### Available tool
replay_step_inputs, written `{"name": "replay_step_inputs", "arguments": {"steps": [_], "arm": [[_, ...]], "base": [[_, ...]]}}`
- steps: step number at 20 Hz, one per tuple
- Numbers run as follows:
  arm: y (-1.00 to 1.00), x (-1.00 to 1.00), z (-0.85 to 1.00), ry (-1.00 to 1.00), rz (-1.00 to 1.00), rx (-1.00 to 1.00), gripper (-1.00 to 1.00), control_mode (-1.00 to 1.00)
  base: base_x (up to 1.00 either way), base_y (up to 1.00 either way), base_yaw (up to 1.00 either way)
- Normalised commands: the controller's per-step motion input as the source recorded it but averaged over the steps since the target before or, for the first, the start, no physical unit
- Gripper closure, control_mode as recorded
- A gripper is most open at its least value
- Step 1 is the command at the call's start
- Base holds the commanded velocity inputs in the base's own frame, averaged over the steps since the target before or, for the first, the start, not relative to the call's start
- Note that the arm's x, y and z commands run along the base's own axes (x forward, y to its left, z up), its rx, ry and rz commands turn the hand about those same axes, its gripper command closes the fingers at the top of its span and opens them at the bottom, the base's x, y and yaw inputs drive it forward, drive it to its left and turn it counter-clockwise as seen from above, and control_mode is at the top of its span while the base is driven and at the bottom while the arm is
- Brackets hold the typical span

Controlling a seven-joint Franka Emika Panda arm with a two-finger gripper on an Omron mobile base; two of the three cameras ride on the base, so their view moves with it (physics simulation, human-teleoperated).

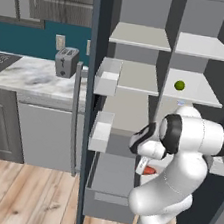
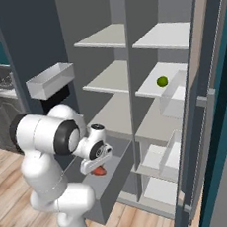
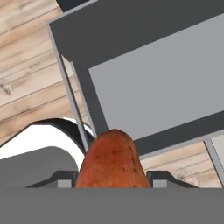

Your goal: Take the lime and sweet potato from the fridge shelf and place them in the freezer drawer to begin freezing them.

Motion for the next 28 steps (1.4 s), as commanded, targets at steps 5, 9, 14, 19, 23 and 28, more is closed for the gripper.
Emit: {"name": "replay_step_inputs", "arguments": {"steps": [5,9,14,19,23,28], "arm": [[0.0,0.23,-0.24,0.01,0.12,0.04,1.0,-1.0],[0.0,0.12,-0.08,0.0,0.08,0.03,1.0,-1.0],[0.0,0.16,-0.21,0.0,0.07,0.04,1.0,-1.0],[0.03,0.21,-0.13,0.01,0.05,0.05,1.0,-1.0],[0.12,0.31,-0.13,0.02,0.02,0.03,1.0,-1.0],[0.1,0.2,-0.12,0.01,0.02,0.03,1.0,-1.0]], "base": [[0.0,0.0,0.0],[0.0,0.0,0.0],[0.0,0.0,0.0],[0.0,0.0,0.0],[0.0,0.0,0.0],[0.0,0.0,0.0]]}}
